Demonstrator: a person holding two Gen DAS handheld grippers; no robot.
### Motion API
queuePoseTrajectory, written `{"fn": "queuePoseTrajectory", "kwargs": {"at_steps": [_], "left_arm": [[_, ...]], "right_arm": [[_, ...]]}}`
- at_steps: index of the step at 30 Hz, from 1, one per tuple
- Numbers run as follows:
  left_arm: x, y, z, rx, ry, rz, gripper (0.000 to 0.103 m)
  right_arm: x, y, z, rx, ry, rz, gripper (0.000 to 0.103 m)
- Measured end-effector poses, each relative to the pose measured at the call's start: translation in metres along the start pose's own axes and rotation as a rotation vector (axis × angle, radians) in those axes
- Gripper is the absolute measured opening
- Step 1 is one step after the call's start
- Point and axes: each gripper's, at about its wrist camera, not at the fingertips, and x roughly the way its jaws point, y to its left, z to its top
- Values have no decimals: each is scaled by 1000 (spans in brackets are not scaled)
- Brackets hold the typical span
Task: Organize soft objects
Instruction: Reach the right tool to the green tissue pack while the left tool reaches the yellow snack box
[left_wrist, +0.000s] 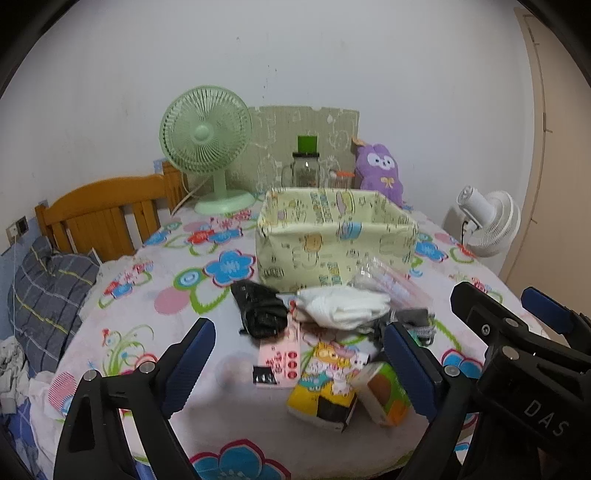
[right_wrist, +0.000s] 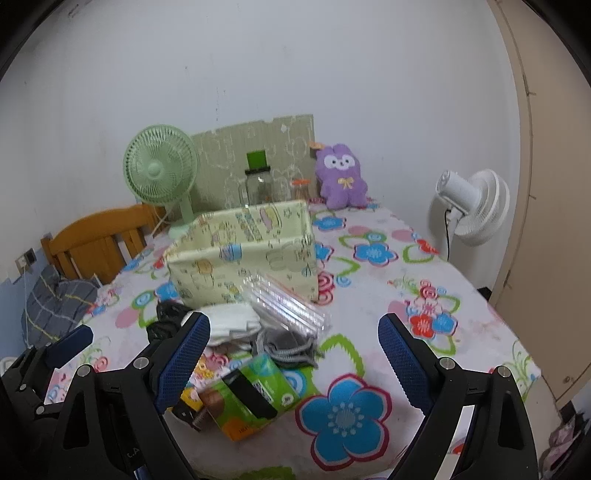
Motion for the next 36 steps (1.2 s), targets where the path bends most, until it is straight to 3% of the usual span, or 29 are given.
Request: {"fn": "queuePoseTrajectory", "kwargs": {"at_steps": [30,36], "left_arm": [[36,4,-45,21,146,-62,92],[44,2,-47,23,161,-60,84]], "right_arm": [[46,30,-42,-79,161,68,94],[58,32,-46,-87,188,72,94]]}}
